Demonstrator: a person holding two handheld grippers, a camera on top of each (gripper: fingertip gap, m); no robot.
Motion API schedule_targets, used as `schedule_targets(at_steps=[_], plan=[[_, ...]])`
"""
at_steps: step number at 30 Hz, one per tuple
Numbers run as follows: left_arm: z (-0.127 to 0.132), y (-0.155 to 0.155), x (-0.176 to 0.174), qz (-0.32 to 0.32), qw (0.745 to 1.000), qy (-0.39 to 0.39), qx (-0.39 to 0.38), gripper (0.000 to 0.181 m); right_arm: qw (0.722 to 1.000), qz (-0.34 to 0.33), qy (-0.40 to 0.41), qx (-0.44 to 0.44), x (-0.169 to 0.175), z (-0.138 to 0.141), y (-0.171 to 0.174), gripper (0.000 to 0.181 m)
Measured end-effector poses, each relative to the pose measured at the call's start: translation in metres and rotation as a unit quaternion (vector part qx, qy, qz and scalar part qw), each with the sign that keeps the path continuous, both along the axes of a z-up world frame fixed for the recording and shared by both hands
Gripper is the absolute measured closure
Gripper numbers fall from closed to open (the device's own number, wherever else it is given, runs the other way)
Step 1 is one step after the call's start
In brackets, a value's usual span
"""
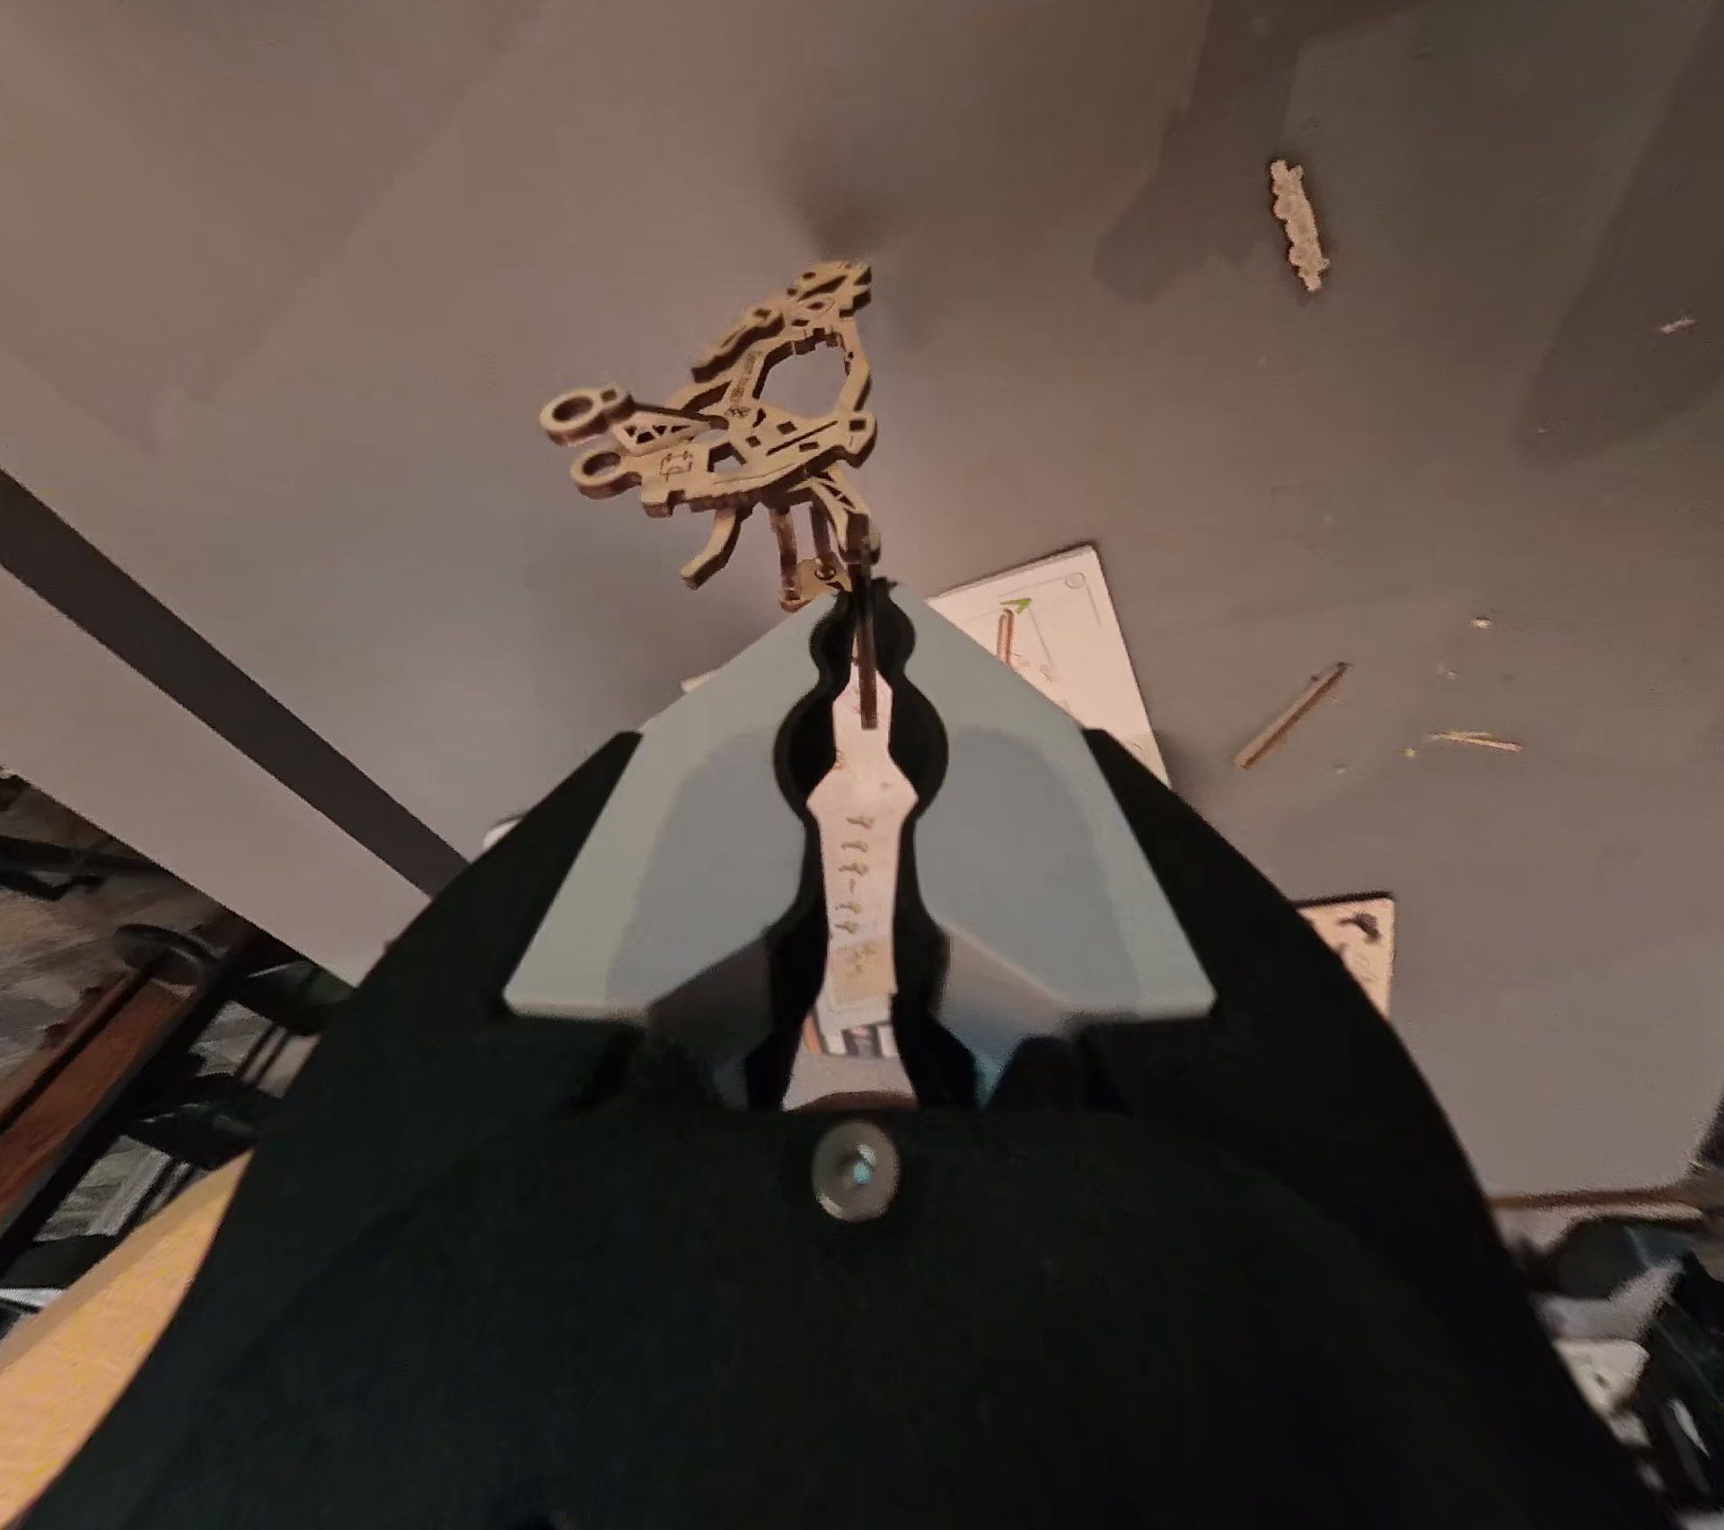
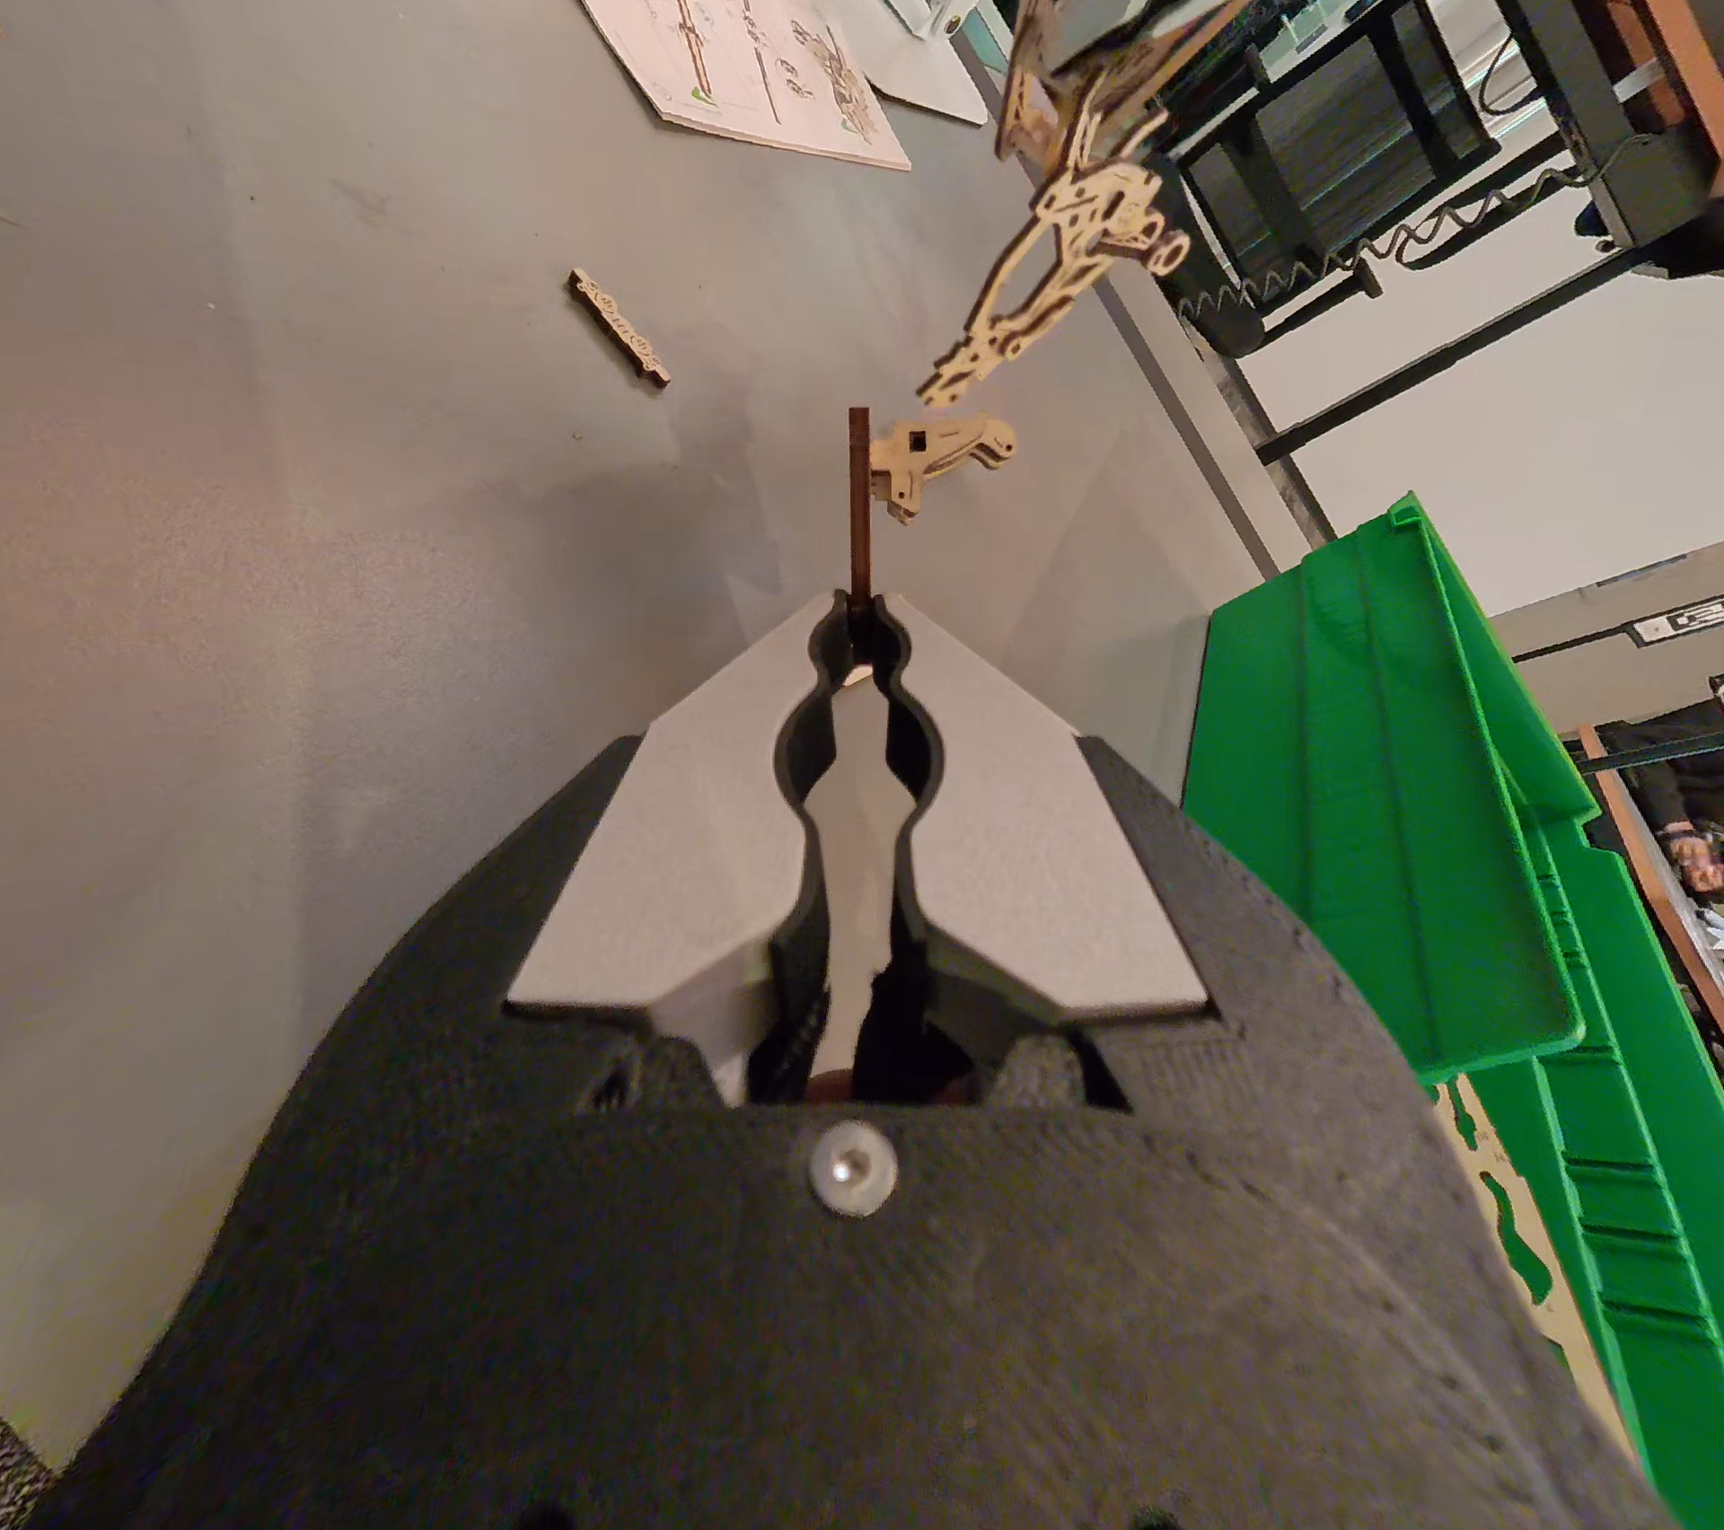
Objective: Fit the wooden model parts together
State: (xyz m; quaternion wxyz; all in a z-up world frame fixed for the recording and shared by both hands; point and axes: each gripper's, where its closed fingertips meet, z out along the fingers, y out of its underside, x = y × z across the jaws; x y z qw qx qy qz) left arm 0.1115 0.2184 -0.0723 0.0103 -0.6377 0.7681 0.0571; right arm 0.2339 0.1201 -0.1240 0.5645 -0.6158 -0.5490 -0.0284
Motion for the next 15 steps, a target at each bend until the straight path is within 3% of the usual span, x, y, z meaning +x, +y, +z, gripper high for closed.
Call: schedule_targets(at_steps=[4, 15], plan=[[0.000, -0.006, -0.011, 0.050, 0.998, 0.022, -0.028, 0.179, 1.000, 0.000, 0.000, 0.000, 0.000, 0.000, 0.000, 0.181], [-0.012, -0.027, -0.010, 0.185, 0.973, -0.015, -0.139, 0.180, 1.000, 0.004, 0.008, 0.000, -0.001, 0.003, -0.001, 0.180]])
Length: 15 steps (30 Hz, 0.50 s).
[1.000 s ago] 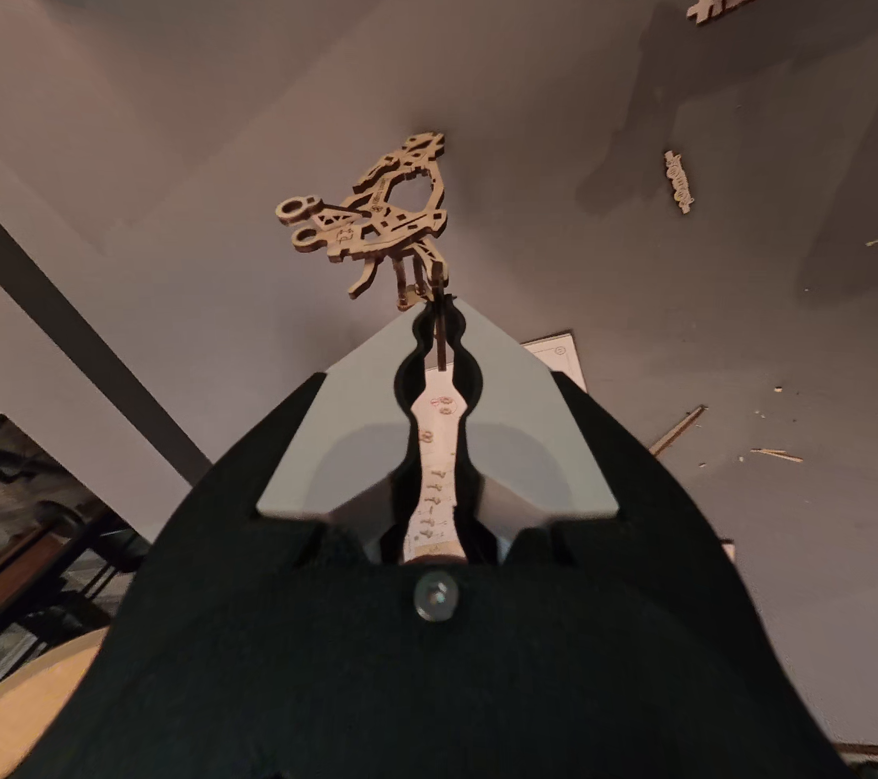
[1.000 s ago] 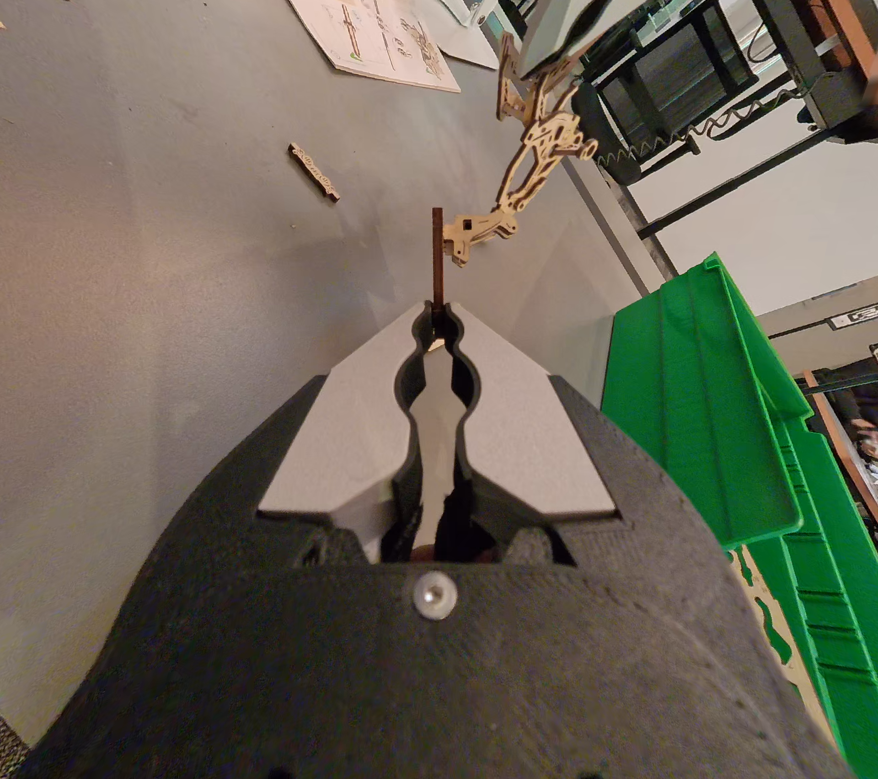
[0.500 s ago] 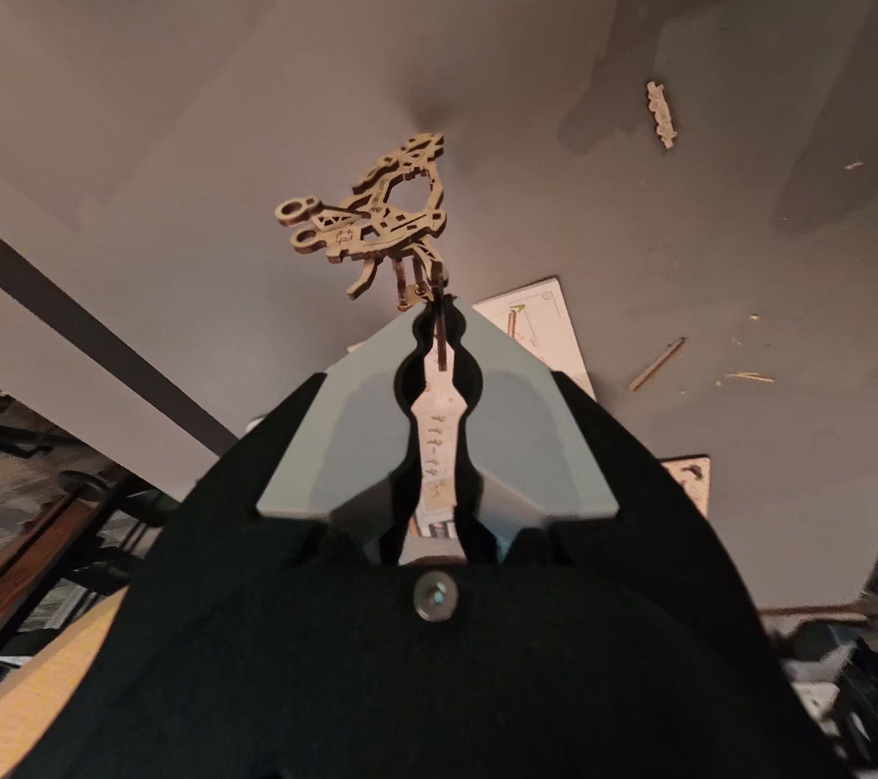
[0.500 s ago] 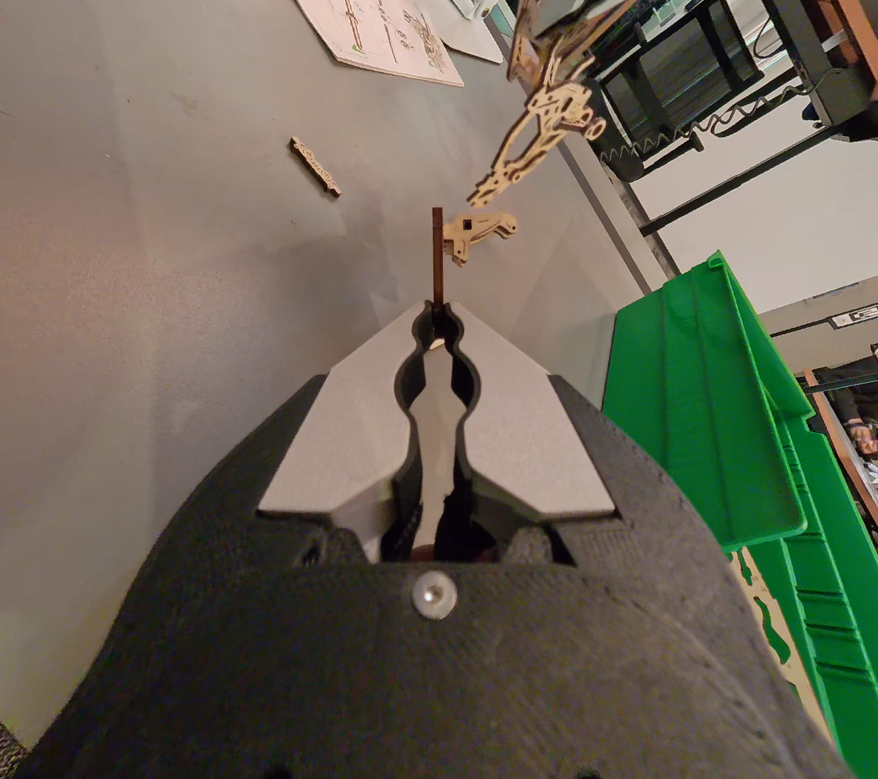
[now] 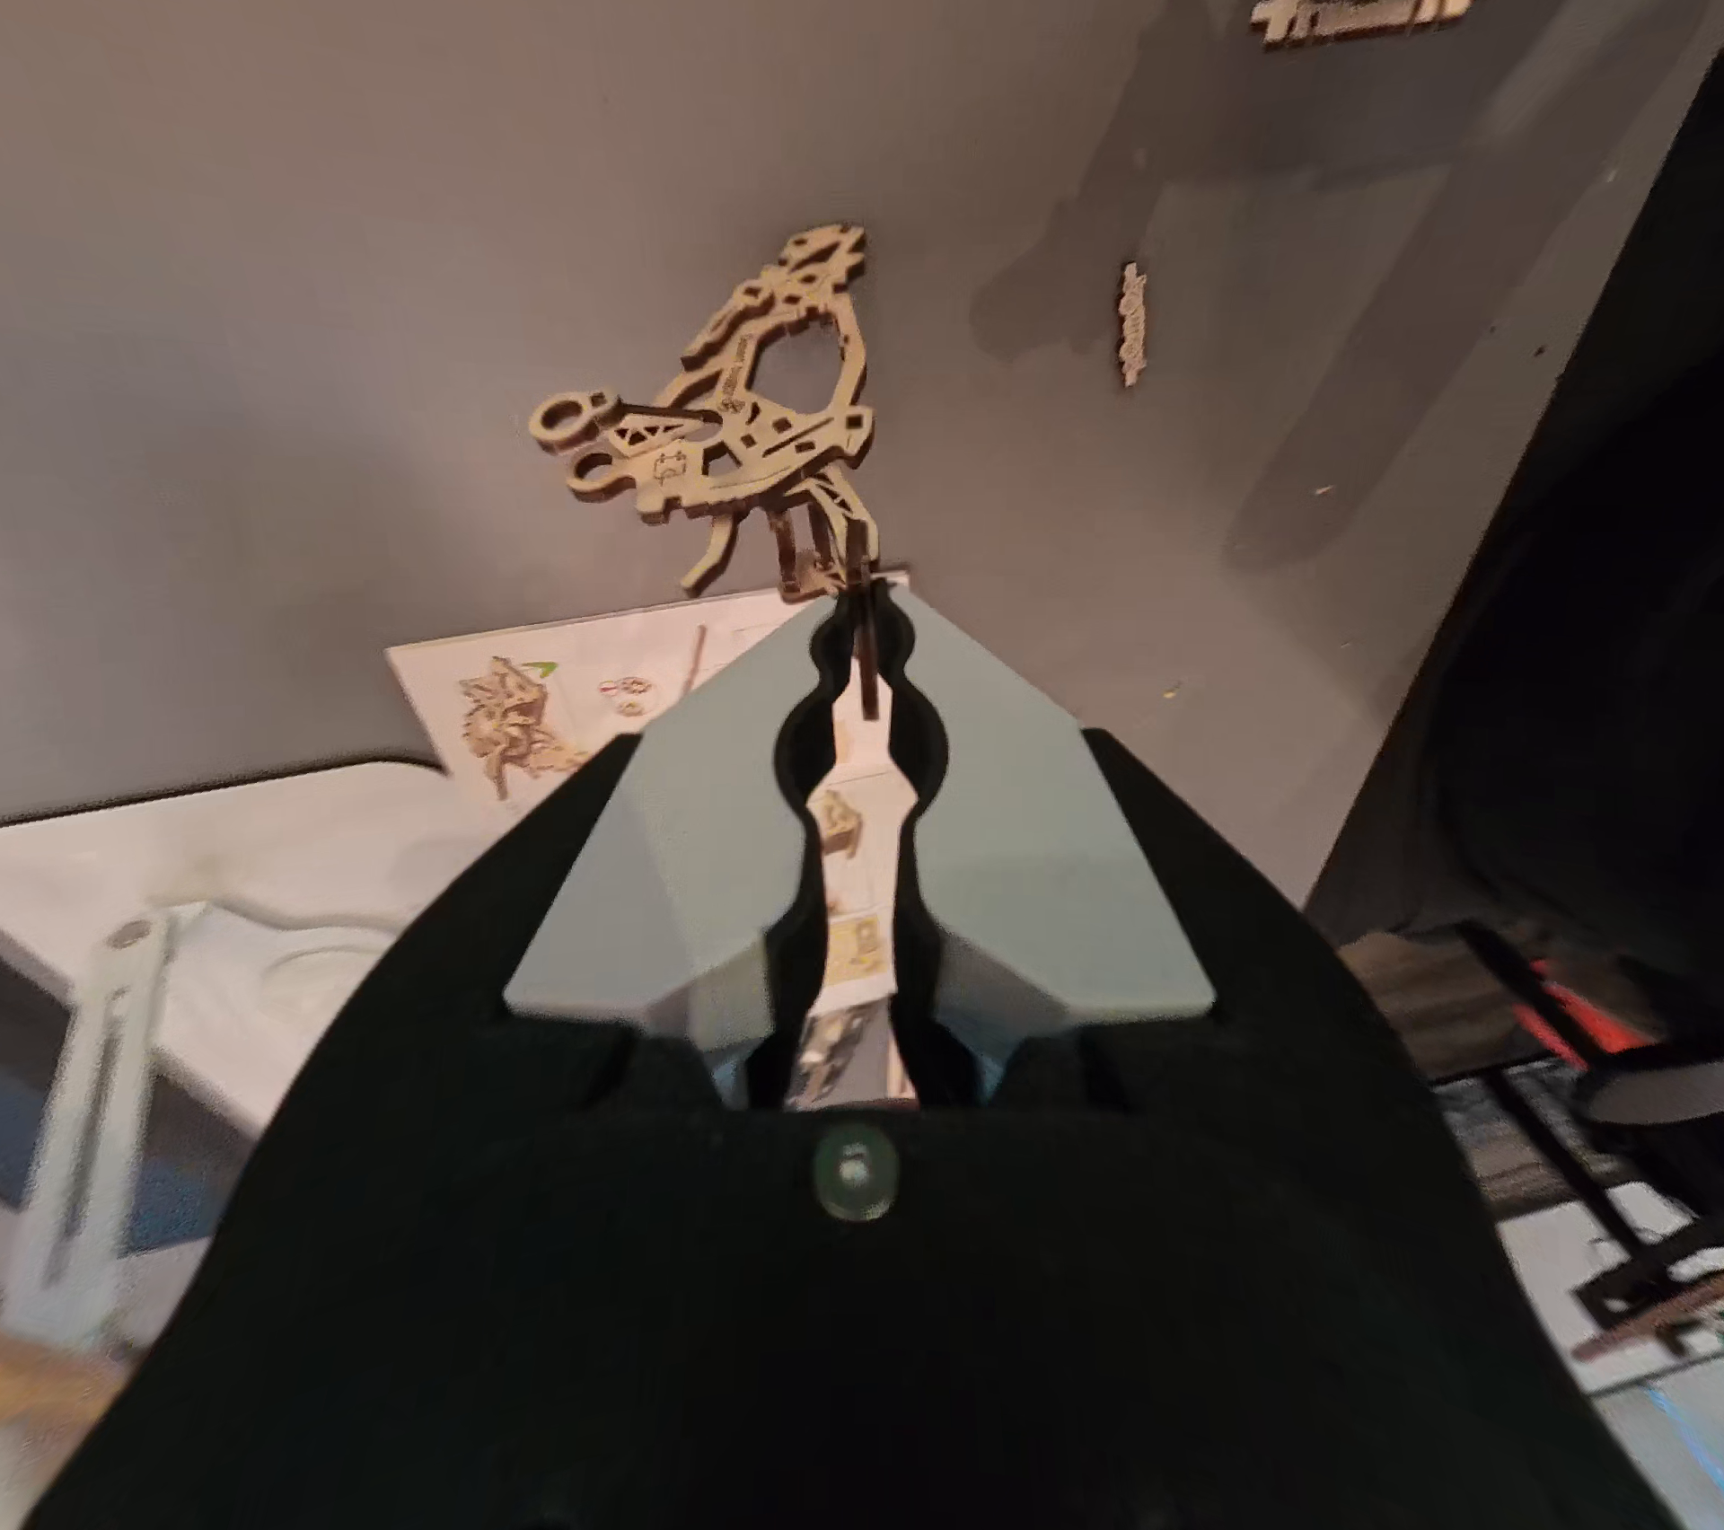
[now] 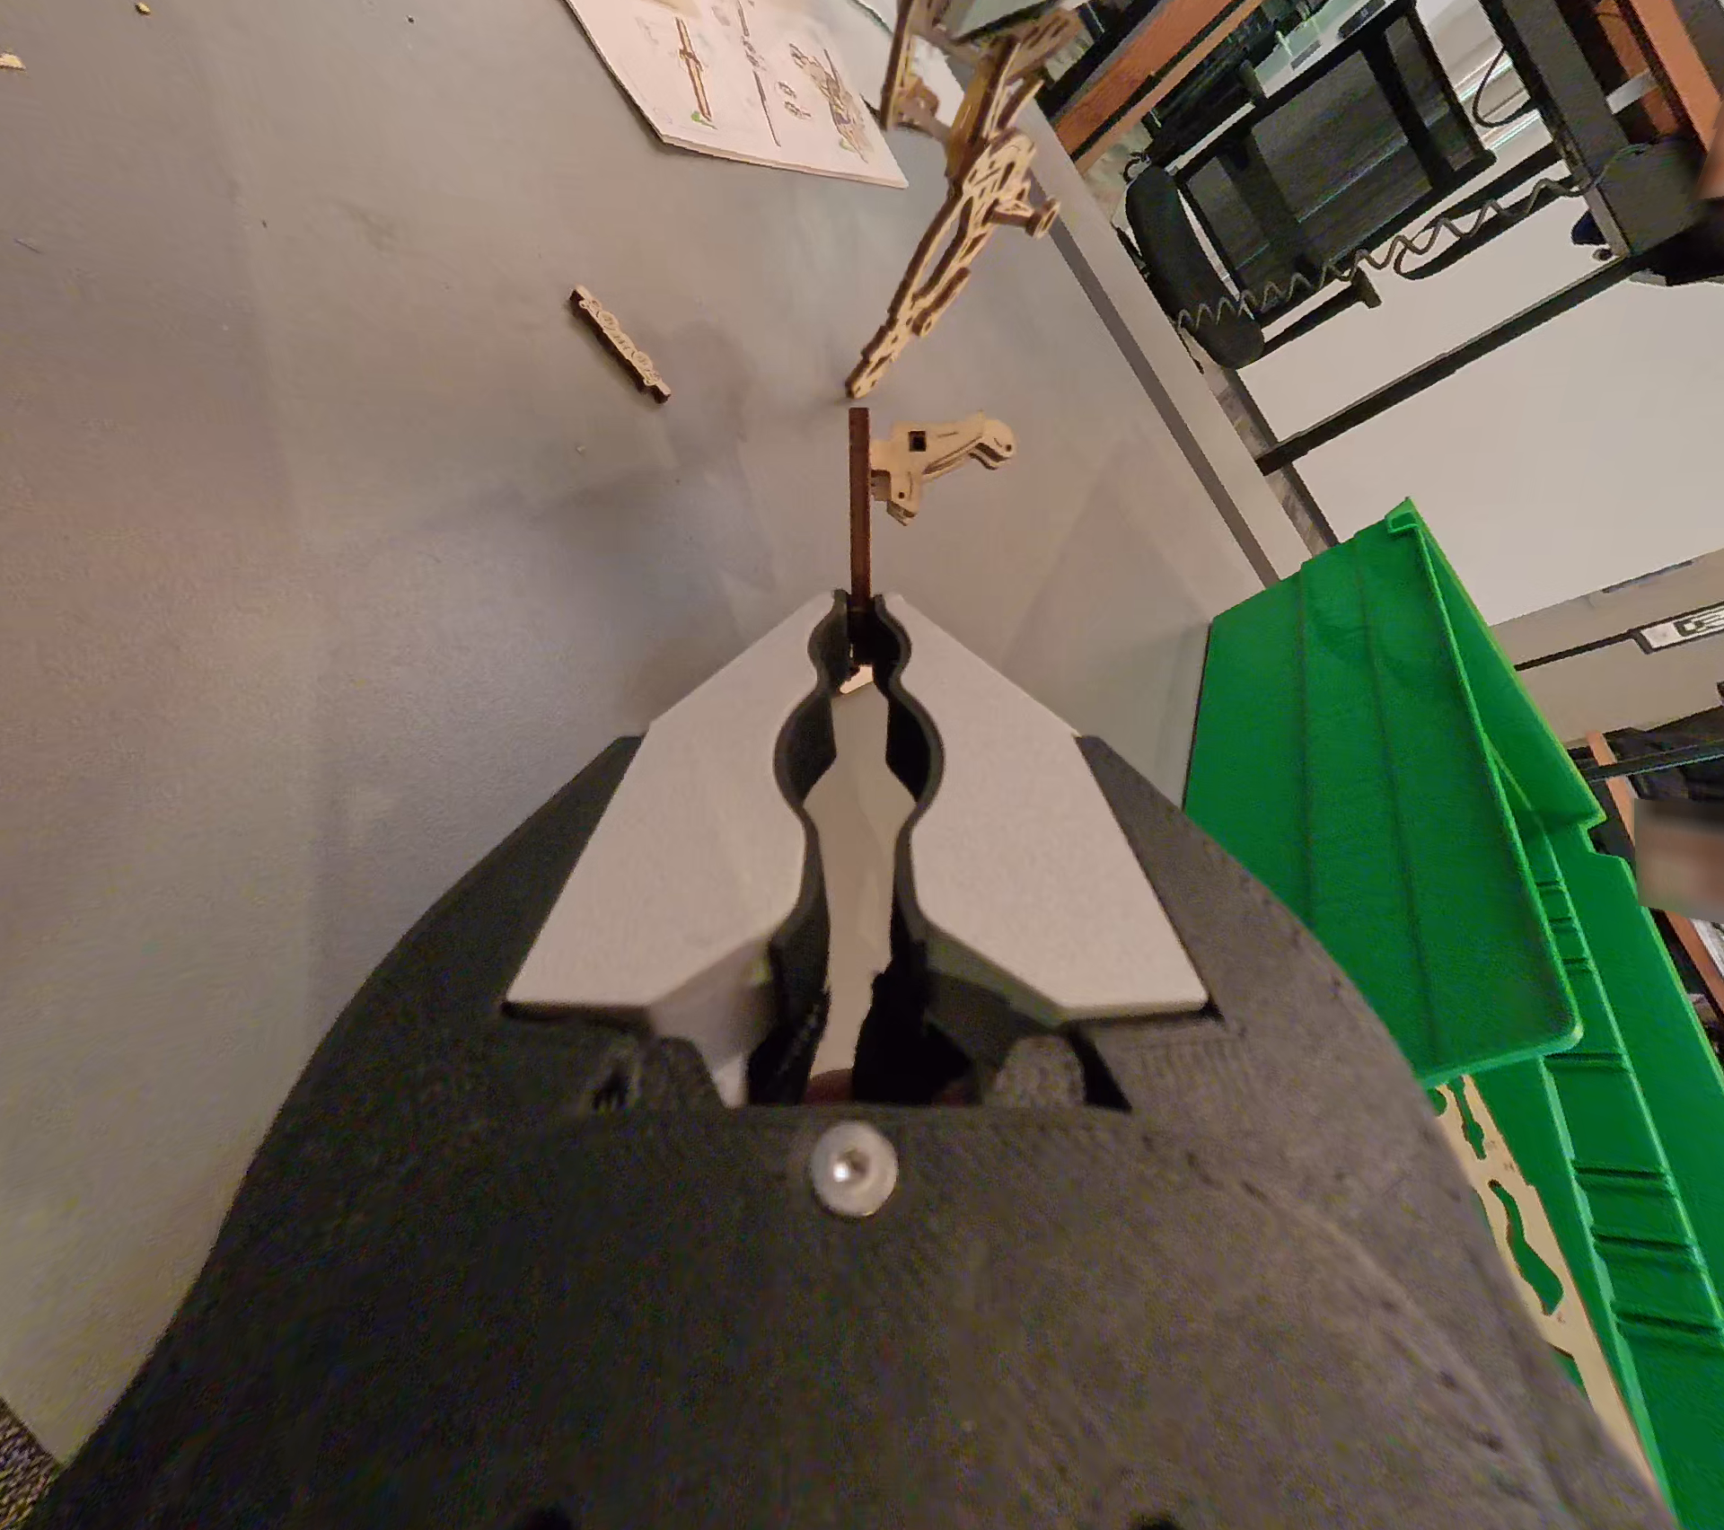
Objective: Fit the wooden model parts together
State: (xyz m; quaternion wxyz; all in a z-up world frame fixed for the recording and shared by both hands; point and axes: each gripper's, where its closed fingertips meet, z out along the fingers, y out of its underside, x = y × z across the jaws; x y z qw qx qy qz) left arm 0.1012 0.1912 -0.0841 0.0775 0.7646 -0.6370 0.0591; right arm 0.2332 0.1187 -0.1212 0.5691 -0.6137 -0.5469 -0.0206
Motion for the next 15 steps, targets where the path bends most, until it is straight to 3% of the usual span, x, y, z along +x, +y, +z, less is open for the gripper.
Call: schedule_targets(at_steps=[6, 15], plan=[[-0.015, -0.015, 0.004, 0.098, 0.993, -0.038, -0.049, 0.180, 1.000, -0.002, -0.004, 0.003, 0.000, -0.001, 0.000, 0.180], [-0.035, -0.047, 0.023, 0.221, 0.959, -0.150, -0.095, 0.180, 1.000, -0.002, -0.008, 0.003, 0.000, -0.002, 0.000, 0.180]])
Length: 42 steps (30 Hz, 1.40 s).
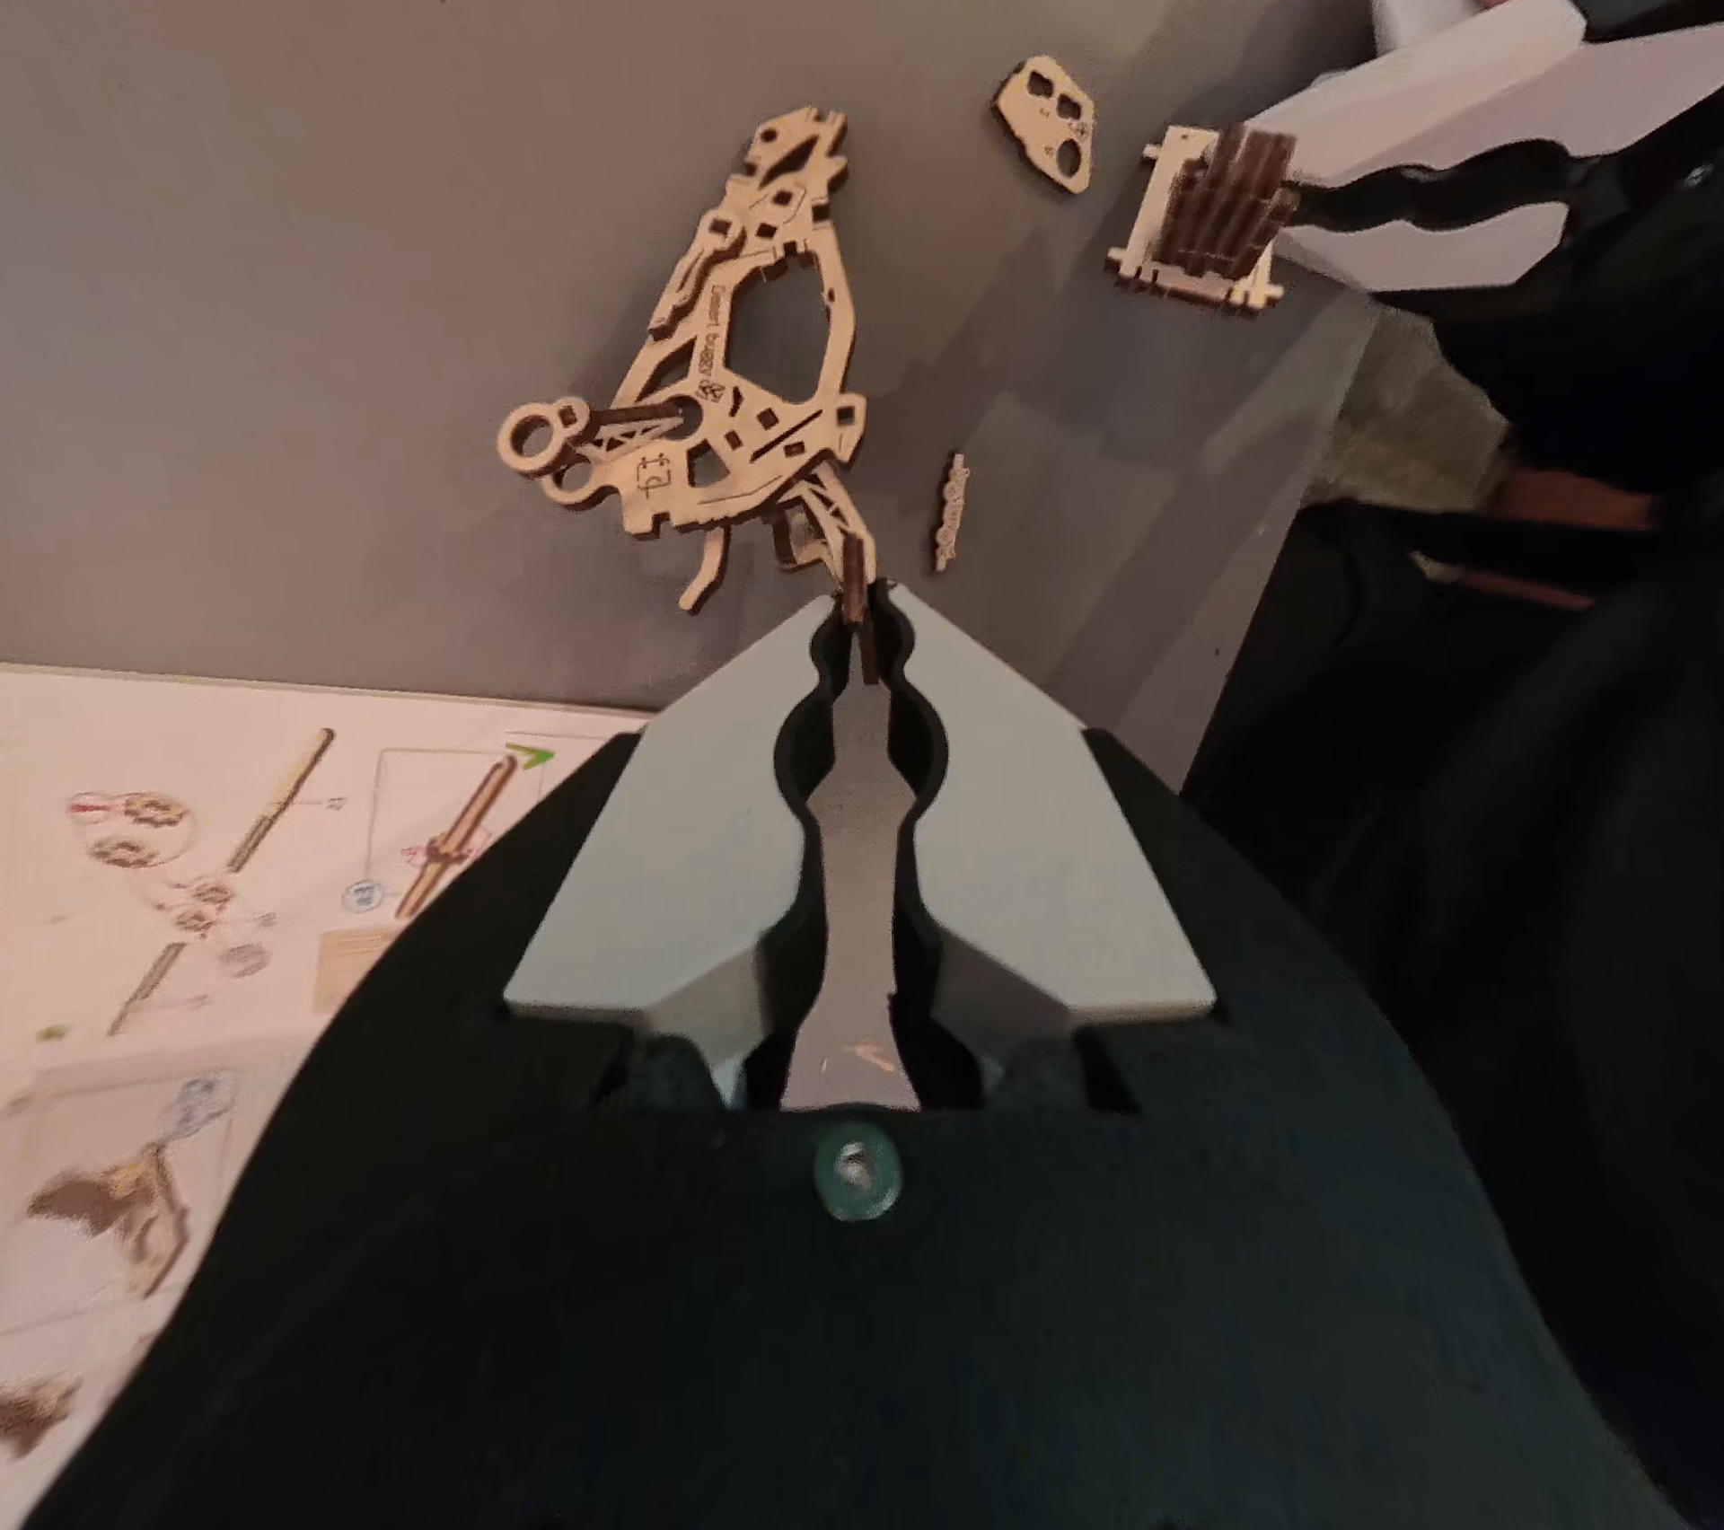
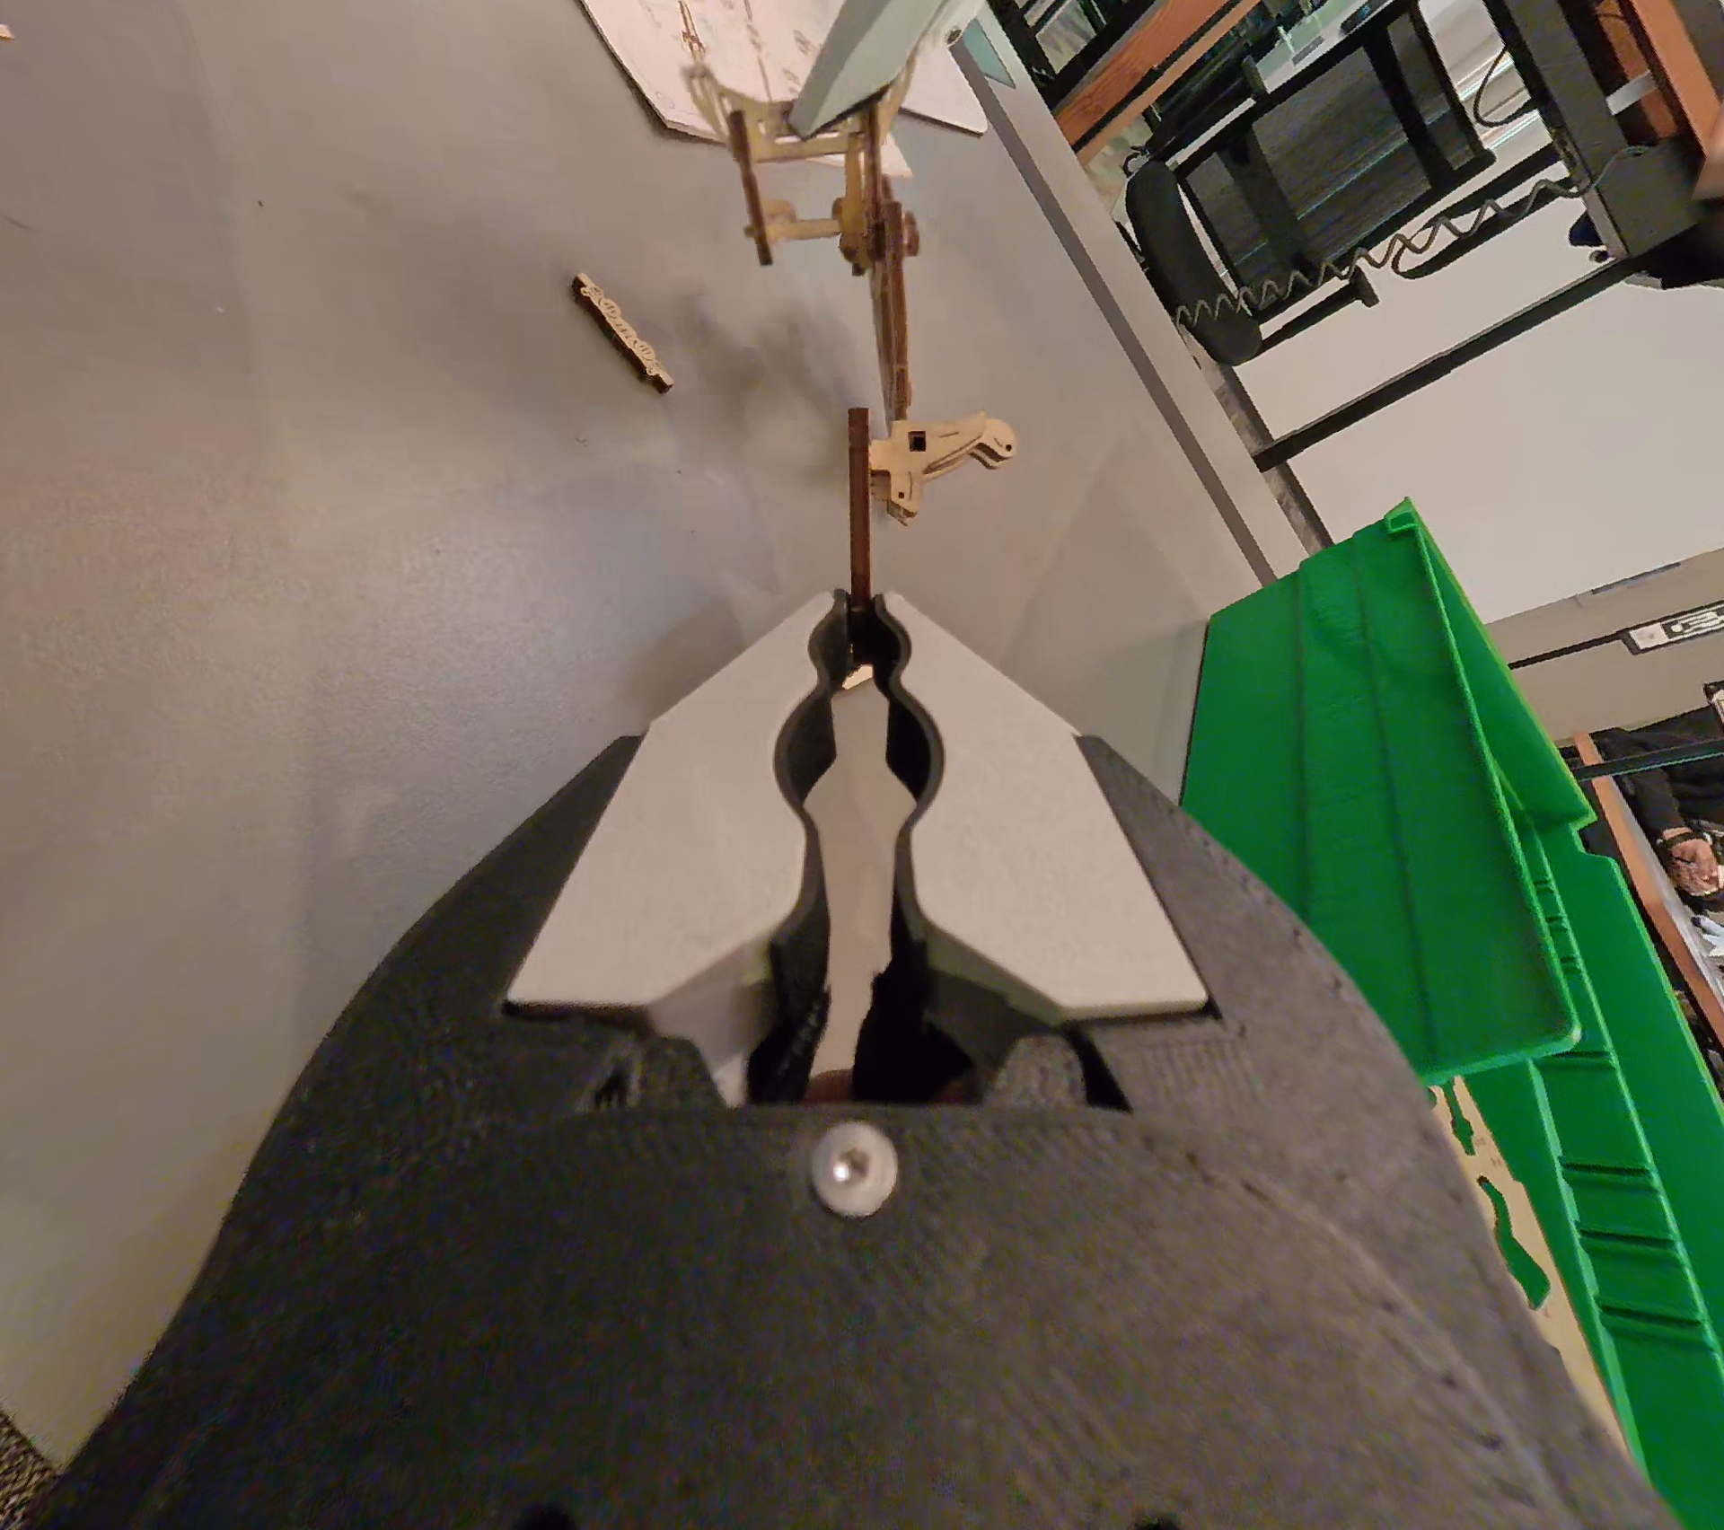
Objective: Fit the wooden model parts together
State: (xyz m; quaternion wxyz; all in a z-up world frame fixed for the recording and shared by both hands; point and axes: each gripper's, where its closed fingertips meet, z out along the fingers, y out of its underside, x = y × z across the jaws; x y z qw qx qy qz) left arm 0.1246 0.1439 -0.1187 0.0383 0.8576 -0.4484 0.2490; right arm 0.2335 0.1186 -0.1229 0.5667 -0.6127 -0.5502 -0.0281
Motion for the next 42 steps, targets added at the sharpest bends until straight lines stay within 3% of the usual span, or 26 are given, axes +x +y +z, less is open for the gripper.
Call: schedule_targets(at_steps=[7, 10, 13, 16, 19, 21, 25, 38, 42], plan=[[-0.011, -0.007, 0.005, 0.065, 0.996, -0.045, 0.029, 0.165, 1.000, -0.001, -0.004, -0.001, 0.000, -0.001, 0.000, 0.180], [-0.007, -0.006, -0.004, 0.050, 0.995, -0.045, 0.071, 0.156, 1.000, 0.000, -0.005, -0.001, 0.000, -0.002, 0.000, 0.180], [0.006, 0.007, -0.019, 0.006, 0.983, -0.036, 0.179, 0.153, 1.000, 0.000, -0.005, -0.002, 0.000, -0.002, 0.000, 0.180], [0.015, 0.029, -0.026, -0.109, 0.925, -0.015, 0.364, 0.148, 1.000, -0.001, -0.008, -0.002, 0.000, -0.003, 0.001, 0.180], [0.011, 0.041, -0.022, -0.232, 0.833, 0.015, 0.501, 0.149, 1.000, -0.001, -0.011, -0.004, -0.001, -0.004, 0.001, 0.180], [0.000, 0.043, -0.015, -0.280, 0.794, 0.022, 0.539, 0.147, 1.000, -0.001, -0.013, -0.005, -0.001, -0.005, 0.001, 0.180], [-0.016, 0.041, -0.006, -0.354, 0.744, 0.002, 0.567, 0.147, 1.000, 0.000, -0.019, -0.005, -0.001, -0.007, 0.001, 0.180], [-0.023, 0.033, 0.010, -0.369, 0.718, -0.049, 0.588, 0.152, 1.000, 0.002, -0.028, -0.011, -0.002, -0.011, 0.001, 0.180], [-0.019, 0.032, 0.017, -0.359, 0.709, -0.068, 0.602, 0.170, 1.000, 0.001, -0.029, -0.012, -0.002, -0.011, 0.001, 0.180]])
